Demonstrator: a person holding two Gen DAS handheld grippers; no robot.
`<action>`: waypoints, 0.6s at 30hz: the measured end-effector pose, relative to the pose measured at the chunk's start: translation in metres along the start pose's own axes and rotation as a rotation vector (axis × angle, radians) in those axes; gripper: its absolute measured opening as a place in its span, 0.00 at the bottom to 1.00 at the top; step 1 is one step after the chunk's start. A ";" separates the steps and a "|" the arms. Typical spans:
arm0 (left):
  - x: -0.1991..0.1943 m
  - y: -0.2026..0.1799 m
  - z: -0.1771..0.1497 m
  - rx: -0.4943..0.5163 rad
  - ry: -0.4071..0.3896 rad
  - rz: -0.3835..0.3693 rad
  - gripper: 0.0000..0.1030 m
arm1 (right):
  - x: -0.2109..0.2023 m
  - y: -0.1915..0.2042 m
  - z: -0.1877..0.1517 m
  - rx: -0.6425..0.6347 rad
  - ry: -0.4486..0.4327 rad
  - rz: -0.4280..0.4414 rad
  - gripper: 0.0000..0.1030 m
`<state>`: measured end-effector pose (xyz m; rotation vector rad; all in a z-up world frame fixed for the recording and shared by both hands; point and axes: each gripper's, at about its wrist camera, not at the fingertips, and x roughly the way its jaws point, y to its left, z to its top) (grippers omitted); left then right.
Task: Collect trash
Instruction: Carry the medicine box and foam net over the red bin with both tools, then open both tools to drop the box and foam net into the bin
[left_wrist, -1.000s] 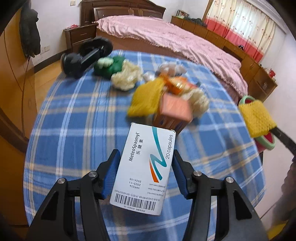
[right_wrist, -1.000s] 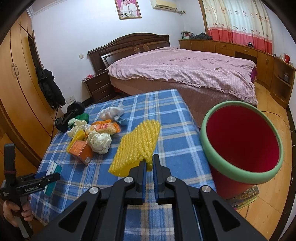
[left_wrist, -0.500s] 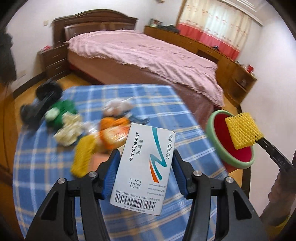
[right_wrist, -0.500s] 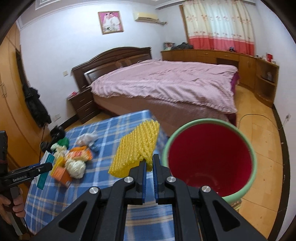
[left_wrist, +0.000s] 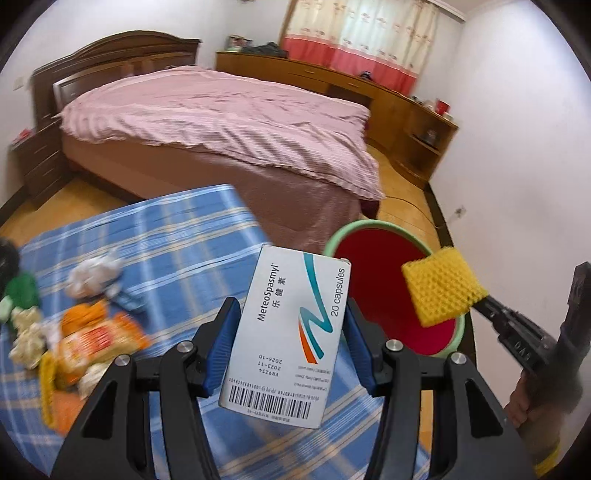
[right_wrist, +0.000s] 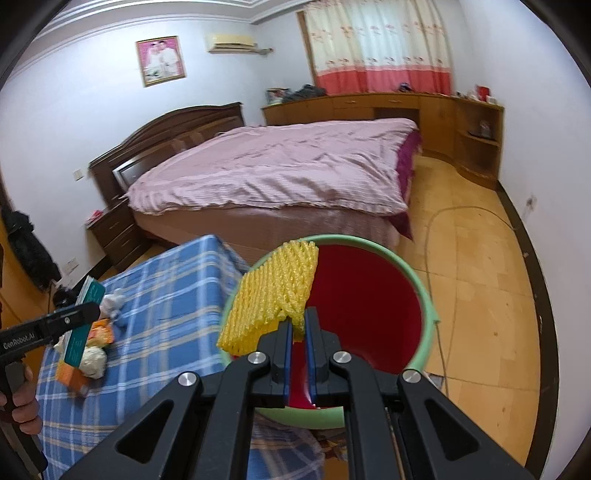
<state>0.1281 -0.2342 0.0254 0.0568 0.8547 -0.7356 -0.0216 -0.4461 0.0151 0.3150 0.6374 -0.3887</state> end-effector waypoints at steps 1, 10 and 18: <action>0.007 -0.007 0.003 0.011 0.004 -0.013 0.55 | 0.001 -0.006 -0.001 0.007 0.002 -0.014 0.08; 0.065 -0.063 0.009 0.078 0.071 -0.131 0.55 | 0.019 -0.041 -0.012 0.072 0.049 -0.077 0.08; 0.093 -0.085 0.007 0.111 0.098 -0.145 0.56 | 0.029 -0.051 -0.017 0.080 0.068 -0.070 0.14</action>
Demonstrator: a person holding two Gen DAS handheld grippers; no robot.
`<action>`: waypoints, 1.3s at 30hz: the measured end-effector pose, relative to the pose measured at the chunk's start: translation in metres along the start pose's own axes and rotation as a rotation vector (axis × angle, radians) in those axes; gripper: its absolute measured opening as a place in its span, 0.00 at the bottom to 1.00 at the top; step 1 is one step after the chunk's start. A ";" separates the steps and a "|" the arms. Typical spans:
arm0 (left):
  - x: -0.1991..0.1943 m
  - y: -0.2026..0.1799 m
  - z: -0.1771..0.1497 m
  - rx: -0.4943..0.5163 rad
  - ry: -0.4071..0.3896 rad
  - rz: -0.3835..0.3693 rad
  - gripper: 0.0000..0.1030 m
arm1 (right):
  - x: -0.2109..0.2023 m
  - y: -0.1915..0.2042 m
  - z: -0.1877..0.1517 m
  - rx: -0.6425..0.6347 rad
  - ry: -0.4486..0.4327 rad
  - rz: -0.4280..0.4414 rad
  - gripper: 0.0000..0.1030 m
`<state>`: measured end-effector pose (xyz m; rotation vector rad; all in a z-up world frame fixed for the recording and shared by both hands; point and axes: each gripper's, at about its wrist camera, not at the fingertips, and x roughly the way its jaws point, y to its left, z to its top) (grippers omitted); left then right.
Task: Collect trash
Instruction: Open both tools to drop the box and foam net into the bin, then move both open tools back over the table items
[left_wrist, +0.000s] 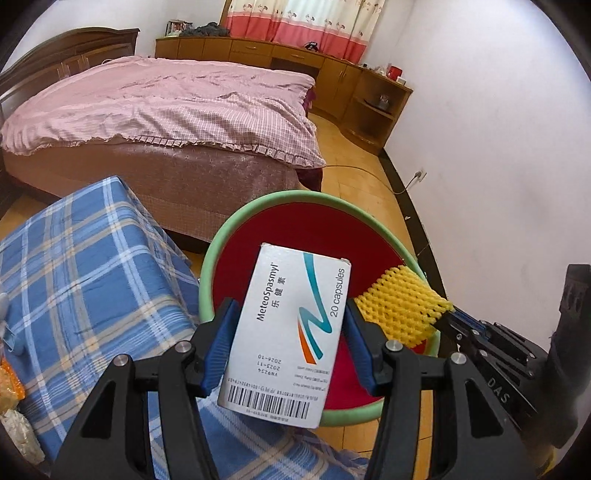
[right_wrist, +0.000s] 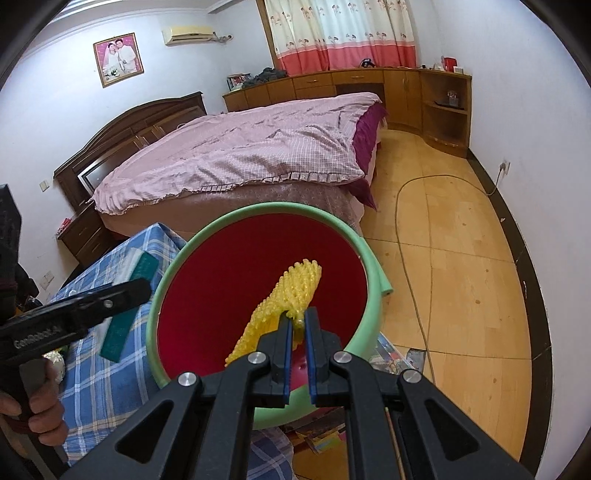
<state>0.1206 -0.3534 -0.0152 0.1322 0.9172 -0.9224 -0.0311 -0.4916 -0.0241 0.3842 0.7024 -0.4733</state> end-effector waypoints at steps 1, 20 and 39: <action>0.001 0.000 0.000 0.000 0.004 0.003 0.60 | 0.001 -0.001 0.000 -0.001 0.000 0.004 0.18; -0.021 0.028 -0.014 -0.143 -0.010 0.086 0.66 | 0.004 0.004 0.002 0.005 0.014 0.087 0.60; -0.114 0.087 -0.051 -0.278 -0.120 0.244 0.66 | -0.019 0.062 -0.010 -0.028 0.014 0.190 0.71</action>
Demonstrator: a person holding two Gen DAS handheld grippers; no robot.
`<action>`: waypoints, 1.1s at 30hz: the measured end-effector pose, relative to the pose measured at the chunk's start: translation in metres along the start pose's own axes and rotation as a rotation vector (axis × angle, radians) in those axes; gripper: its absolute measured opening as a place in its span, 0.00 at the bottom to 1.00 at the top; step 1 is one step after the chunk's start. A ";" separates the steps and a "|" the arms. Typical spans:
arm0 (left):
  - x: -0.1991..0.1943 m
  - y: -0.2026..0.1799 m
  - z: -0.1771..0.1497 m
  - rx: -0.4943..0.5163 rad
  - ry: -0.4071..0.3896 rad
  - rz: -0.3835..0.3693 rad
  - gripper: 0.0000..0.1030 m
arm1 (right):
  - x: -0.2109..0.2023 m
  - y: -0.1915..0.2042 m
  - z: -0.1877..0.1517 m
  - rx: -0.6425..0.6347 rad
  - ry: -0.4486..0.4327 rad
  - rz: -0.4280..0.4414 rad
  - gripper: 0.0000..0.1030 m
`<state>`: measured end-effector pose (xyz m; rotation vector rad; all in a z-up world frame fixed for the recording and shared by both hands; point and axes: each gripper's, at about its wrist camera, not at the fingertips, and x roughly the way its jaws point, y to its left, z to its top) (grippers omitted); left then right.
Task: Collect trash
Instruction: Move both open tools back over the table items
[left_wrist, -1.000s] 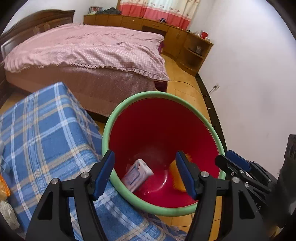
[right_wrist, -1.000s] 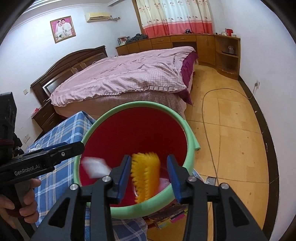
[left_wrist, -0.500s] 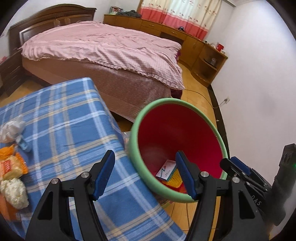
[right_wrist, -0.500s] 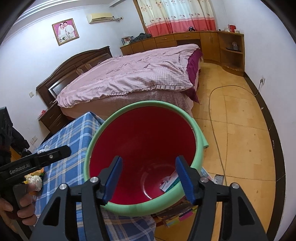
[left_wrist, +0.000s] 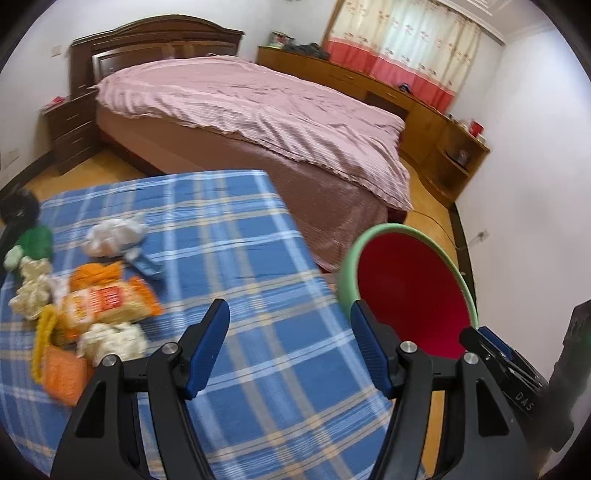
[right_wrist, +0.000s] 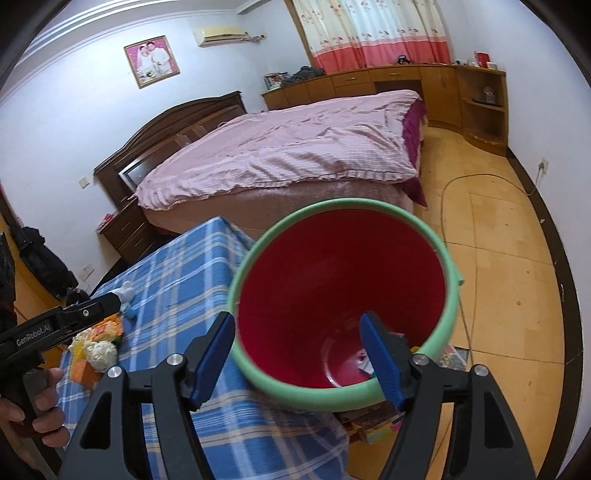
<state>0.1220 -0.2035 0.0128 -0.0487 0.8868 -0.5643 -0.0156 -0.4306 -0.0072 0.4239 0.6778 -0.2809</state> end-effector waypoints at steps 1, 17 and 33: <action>-0.004 0.006 0.000 -0.010 -0.006 0.008 0.66 | 0.000 0.005 -0.001 -0.008 0.004 0.009 0.71; -0.059 0.095 -0.009 -0.129 -0.088 0.143 0.66 | 0.012 0.094 -0.008 -0.119 0.052 0.122 0.71; -0.071 0.180 -0.009 -0.207 -0.099 0.280 0.66 | 0.055 0.151 -0.004 -0.165 0.142 0.165 0.71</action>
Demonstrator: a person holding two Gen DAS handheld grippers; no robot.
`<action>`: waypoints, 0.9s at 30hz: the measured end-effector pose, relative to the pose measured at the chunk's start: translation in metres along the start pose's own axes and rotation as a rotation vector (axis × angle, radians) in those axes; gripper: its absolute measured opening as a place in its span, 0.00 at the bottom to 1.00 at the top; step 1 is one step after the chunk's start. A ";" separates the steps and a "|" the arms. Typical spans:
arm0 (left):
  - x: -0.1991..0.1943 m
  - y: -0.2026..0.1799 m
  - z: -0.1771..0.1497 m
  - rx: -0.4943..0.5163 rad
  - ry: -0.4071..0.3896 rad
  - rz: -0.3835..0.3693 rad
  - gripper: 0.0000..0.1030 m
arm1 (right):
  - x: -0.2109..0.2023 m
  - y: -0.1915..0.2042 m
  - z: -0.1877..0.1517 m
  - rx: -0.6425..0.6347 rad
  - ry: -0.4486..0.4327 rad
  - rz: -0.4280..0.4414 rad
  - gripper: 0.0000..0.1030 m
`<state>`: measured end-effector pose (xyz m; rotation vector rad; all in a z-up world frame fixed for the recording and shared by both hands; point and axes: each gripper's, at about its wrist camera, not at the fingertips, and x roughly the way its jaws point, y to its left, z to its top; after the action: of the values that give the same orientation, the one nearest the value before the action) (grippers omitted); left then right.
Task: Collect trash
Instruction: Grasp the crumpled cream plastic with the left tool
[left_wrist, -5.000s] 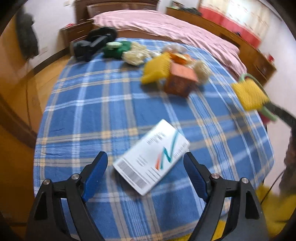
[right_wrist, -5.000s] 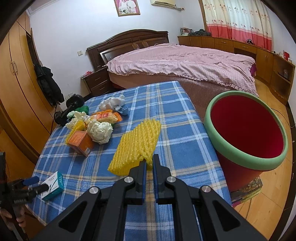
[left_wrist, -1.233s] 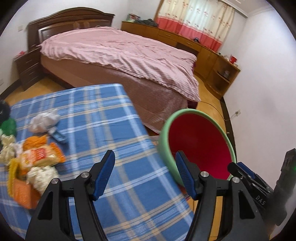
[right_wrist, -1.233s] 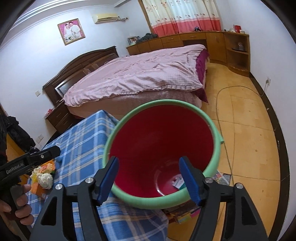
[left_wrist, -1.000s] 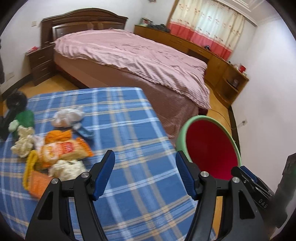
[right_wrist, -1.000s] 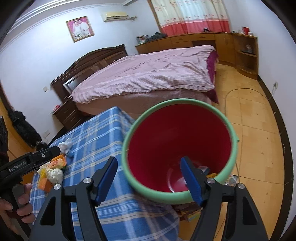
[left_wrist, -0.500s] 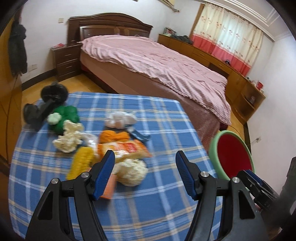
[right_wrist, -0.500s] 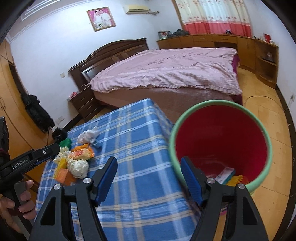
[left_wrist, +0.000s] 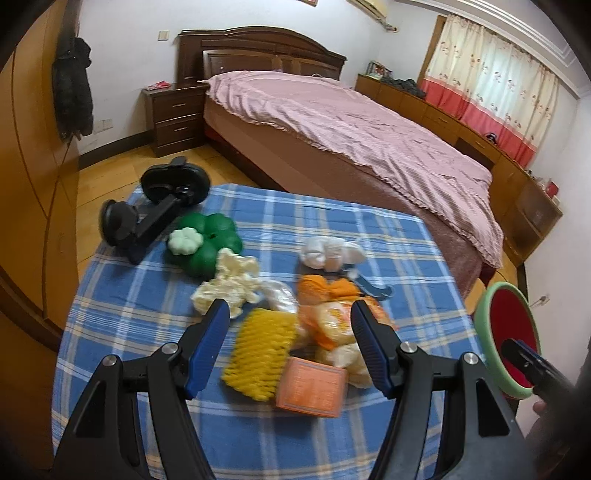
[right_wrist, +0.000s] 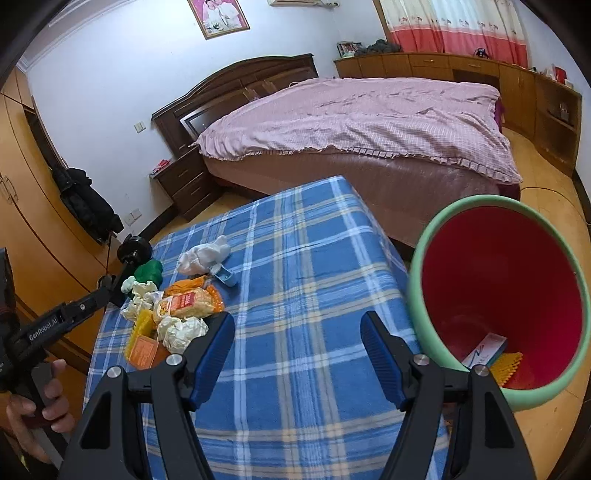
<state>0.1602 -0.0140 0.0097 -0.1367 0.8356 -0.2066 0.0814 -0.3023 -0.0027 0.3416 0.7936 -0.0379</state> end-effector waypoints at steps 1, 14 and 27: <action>0.003 0.004 0.000 -0.003 0.003 0.007 0.66 | 0.003 0.002 0.001 -0.007 0.001 -0.001 0.71; 0.034 0.043 0.005 -0.046 0.041 0.046 0.66 | 0.034 0.018 0.010 -0.015 0.042 -0.007 0.75; 0.081 0.063 0.012 -0.088 0.119 0.056 0.66 | 0.060 0.026 0.009 -0.013 0.083 0.000 0.75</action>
<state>0.2302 0.0287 -0.0533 -0.1850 0.9660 -0.1259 0.1344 -0.2748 -0.0319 0.3327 0.8761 -0.0188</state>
